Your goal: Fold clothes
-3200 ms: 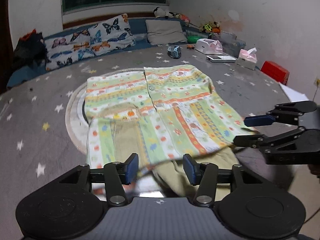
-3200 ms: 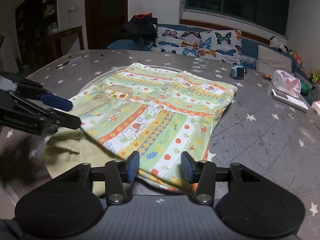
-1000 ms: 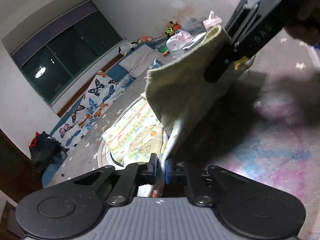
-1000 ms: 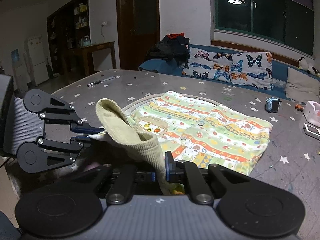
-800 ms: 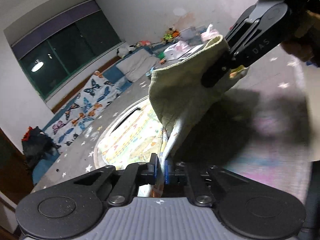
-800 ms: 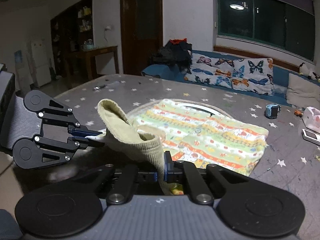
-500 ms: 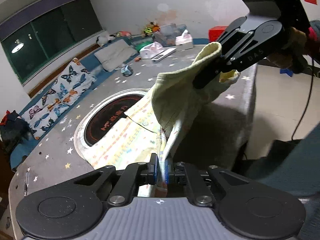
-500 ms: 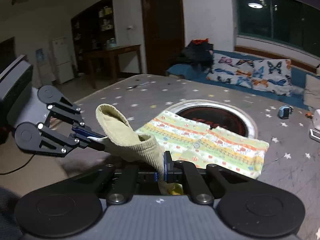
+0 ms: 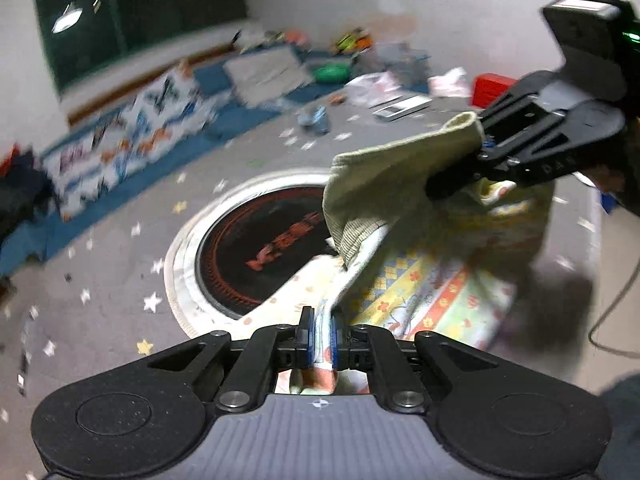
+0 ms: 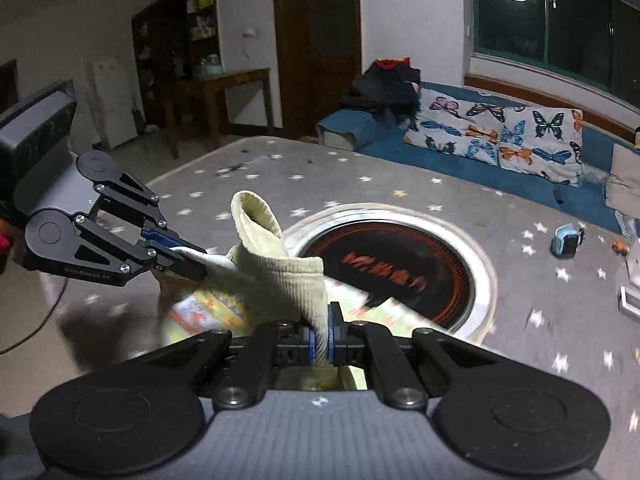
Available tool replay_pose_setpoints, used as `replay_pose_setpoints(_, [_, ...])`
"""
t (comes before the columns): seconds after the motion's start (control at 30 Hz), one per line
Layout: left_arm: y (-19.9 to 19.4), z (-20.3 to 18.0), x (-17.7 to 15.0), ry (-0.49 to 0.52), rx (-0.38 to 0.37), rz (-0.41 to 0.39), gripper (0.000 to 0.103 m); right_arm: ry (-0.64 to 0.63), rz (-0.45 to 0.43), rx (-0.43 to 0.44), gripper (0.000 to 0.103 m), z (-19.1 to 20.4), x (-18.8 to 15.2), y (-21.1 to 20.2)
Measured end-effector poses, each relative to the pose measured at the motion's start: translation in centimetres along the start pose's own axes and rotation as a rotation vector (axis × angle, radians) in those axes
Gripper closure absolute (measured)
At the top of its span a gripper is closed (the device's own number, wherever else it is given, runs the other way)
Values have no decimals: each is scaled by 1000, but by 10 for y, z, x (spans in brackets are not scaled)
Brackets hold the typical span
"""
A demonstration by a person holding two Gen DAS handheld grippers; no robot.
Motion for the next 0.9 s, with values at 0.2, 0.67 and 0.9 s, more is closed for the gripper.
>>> replay_pose_setpoints(0.2, [60, 39, -5, -139, 35, 77, 91, 104, 75, -16, 98, -39, -7, 81])
replay_pose_setpoints(0.67, [47, 84, -18, -336, 295, -18, 71, 222, -56, -248, 82, -68, -51, 51])
replay_pose_setpoints(0.9, [27, 60, -15, -379, 252, -79, 73, 283, -14, -201, 82, -56, -83, 44])
Point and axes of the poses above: each gripper's, at about its wrist camera, not at the fingertips, and y roughly the way its jaws point, z to its left, x to its top, the point moved 7 cm from there along y, roughly the way its jaws point, and after that the axes turned 7 degrees about -y, right-handed, at the moved point
